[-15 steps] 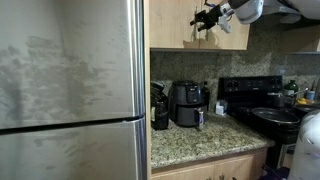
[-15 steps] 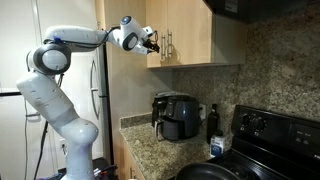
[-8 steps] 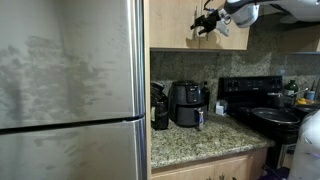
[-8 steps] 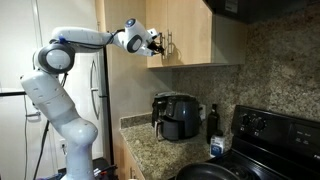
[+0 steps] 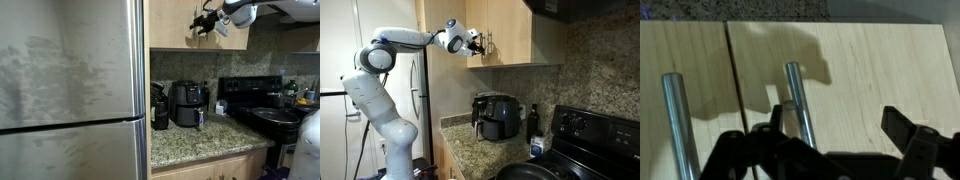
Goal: Open the left door of the cabinet above the air fryer
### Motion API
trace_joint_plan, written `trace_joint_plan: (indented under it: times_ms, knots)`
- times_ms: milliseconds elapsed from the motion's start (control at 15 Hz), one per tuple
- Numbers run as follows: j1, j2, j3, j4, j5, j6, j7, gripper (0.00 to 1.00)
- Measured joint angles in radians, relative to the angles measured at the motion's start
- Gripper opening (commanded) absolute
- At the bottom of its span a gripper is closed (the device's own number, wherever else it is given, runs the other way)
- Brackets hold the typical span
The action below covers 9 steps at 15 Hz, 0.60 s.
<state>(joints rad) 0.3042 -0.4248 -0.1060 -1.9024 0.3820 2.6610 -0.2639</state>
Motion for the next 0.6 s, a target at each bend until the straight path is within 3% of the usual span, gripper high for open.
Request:
trace_joint_plan:
  times_ms: [200, 267, 400, 600]
  knots:
    - [0.006, 0.034, 0.0, 0.015, 0.011, 0.05, 0.0, 1.0]
    - [0.008, 0.041, 0.002, 0.019, 0.012, 0.061, 0.002, 0.75]
    - [0.008, 0.042, 0.005, 0.019, 0.012, 0.068, 0.002, 0.67]
    - [0.005, 0.036, 0.003, 0.019, 0.011, 0.07, 0.002, 0.44]
